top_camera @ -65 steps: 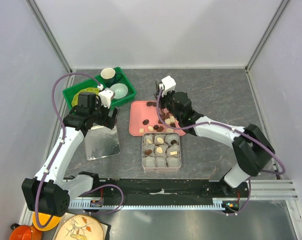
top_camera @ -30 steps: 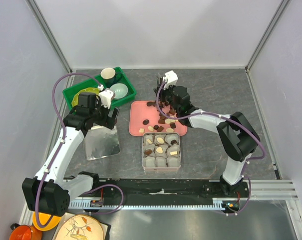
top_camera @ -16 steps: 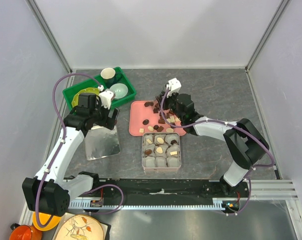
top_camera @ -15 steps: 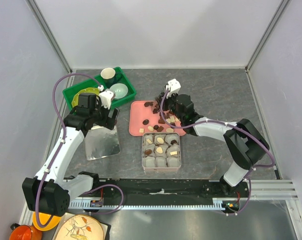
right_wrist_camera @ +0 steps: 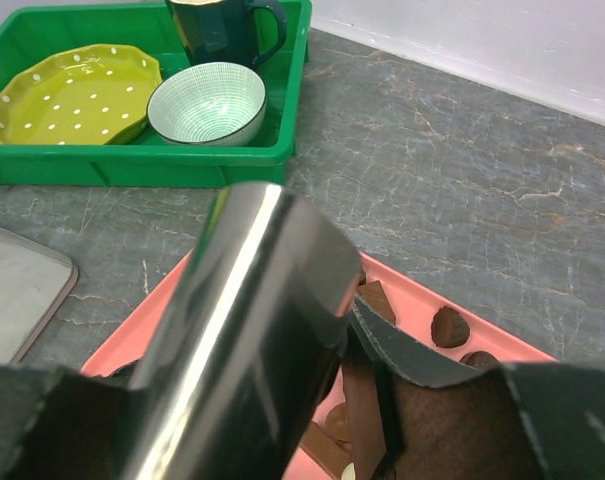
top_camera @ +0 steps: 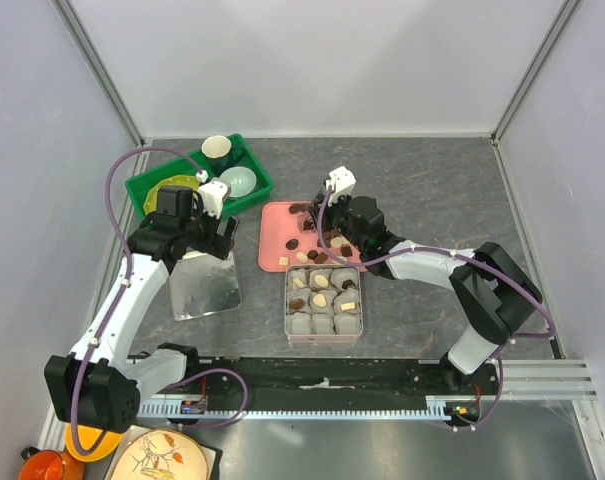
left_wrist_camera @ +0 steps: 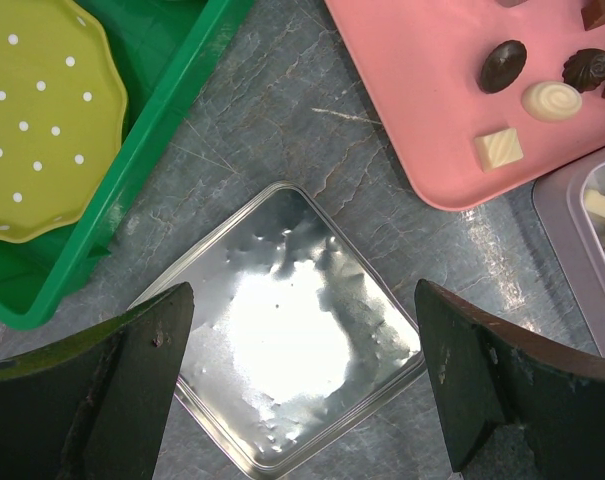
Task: Pack the chocolate
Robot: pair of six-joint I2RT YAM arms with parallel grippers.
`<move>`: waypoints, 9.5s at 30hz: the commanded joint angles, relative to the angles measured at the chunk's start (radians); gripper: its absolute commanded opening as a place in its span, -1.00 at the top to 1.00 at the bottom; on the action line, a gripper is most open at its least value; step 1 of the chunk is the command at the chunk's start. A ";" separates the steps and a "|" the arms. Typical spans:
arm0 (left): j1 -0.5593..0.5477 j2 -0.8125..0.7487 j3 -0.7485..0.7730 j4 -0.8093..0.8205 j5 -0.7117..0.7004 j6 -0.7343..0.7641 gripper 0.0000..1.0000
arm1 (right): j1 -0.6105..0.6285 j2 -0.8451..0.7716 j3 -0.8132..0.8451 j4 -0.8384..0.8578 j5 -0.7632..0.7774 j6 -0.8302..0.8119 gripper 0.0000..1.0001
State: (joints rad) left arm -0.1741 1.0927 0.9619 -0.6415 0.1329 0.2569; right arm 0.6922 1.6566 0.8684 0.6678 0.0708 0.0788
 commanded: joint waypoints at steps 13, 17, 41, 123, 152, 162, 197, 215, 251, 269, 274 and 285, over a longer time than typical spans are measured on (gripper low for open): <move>0.004 -0.027 -0.005 0.008 -0.006 0.036 -0.97 | 0.003 0.072 0.228 -0.111 -0.031 -0.066 0.37; 0.004 -0.027 -0.003 0.008 -0.001 0.036 -0.97 | 0.013 0.006 0.224 -0.151 -0.048 -0.071 0.43; 0.004 -0.020 -0.011 0.014 0.005 0.016 -0.96 | 0.251 -0.669 -0.078 -0.648 -0.272 0.039 0.51; 0.005 -0.042 -0.023 0.016 -0.006 0.024 -0.96 | 0.072 0.066 0.208 -0.137 -0.140 -0.096 -0.04; 0.005 -0.047 -0.026 0.009 -0.004 0.025 -0.96 | 0.072 -0.229 0.202 -0.353 -0.123 -0.159 0.43; 0.005 -0.042 -0.019 0.009 -0.001 0.022 -0.96 | 0.084 -0.567 0.055 -0.609 -0.232 -0.111 0.49; 0.005 -0.048 -0.035 0.008 0.000 0.012 -0.95 | 0.322 -0.633 -0.115 -0.652 -0.195 -0.017 0.14; 0.005 -0.070 -0.032 0.000 0.005 0.013 -0.96 | 0.313 -0.549 0.139 -0.600 0.098 -0.224 0.41; 0.010 -0.051 -0.054 0.025 0.002 0.025 -0.96 | -0.132 0.172 0.400 -0.254 -0.166 -0.157 0.05; 0.012 -0.056 -0.066 0.029 -0.009 0.035 -0.96 | -0.138 0.216 0.353 -0.264 -0.220 -0.128 0.06; 0.012 -0.059 -0.066 0.026 -0.009 0.039 -0.96 | -0.140 0.198 0.301 -0.266 -0.212 -0.143 0.07; 0.012 -0.062 -0.065 0.023 -0.004 0.038 -0.96 | -0.138 0.137 0.236 -0.252 -0.213 -0.126 0.29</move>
State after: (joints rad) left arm -0.1692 1.0405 0.8955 -0.6479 0.1322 0.2634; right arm 0.5545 1.8256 1.1316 0.4610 -0.1303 -0.0681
